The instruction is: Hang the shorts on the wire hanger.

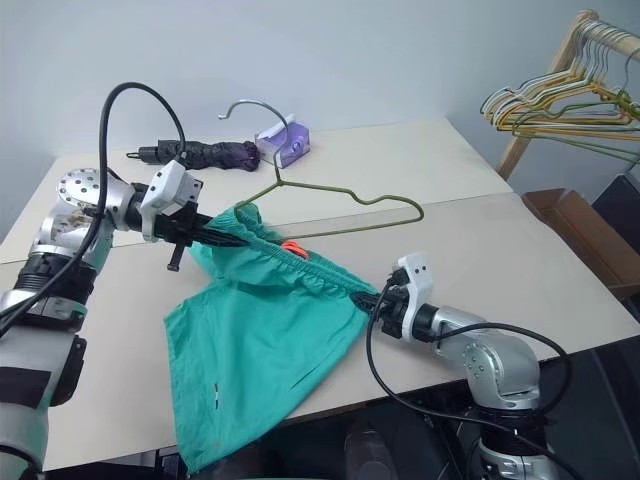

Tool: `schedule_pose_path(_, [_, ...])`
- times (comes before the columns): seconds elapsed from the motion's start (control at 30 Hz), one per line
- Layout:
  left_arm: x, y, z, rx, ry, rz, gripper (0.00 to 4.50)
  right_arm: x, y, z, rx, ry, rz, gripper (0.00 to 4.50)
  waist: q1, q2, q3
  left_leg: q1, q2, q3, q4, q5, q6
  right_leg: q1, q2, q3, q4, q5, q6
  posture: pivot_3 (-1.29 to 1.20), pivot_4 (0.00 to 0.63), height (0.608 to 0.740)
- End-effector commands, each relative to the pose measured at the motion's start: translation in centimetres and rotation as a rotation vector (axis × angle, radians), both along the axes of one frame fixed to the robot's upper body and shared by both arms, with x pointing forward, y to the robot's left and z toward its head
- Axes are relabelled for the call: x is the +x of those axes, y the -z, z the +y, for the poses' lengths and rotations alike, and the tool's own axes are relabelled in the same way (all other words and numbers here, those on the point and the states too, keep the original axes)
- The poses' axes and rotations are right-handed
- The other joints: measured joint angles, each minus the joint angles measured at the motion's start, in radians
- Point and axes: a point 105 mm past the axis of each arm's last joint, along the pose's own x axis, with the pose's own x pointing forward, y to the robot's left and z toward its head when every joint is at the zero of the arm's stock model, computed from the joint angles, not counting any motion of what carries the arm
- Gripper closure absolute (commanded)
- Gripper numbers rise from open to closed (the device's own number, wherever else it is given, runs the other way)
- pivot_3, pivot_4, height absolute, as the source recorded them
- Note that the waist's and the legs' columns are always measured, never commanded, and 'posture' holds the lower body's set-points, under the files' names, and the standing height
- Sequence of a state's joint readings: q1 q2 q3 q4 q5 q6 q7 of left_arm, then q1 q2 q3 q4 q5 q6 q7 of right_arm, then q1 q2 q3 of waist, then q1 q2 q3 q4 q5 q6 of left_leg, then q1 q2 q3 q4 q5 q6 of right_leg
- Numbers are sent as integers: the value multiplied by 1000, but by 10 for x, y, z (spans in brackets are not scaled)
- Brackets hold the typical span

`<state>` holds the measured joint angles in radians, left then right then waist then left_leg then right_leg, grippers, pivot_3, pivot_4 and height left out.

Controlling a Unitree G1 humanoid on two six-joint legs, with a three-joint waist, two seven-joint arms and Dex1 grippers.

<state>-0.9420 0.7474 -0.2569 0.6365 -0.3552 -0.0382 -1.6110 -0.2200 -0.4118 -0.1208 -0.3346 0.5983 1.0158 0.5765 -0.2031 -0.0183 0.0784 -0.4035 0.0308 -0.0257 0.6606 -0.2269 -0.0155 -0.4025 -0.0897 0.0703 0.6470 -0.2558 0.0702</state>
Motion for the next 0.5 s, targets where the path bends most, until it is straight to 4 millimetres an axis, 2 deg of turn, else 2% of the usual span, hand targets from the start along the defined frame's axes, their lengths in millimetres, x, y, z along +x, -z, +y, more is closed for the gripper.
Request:
schedule_pose_path(0.03, [0,-15,18,8,-48,-47,4500,8,-20,-25,-25,73,-73,4493,-1,0,0,0,0,0,0,0,0,0,0,0,0,0,0,-162,88,740])
schedule_pose_path(0.4, [-14,-12,58,125,-132,-27,4500,22,-35,-76,-141,182,-102,4493,1,0,2,-1,0,0,0,-1,2,0,0,0,-1,0,0,-166,93,740])
schedule_pose_path(0.5, [-16,-12,69,157,-160,-21,4500,23,-38,-85,-156,192,-107,4493,1,0,3,0,0,0,0,-1,2,0,0,0,-1,0,0,-160,94,740])
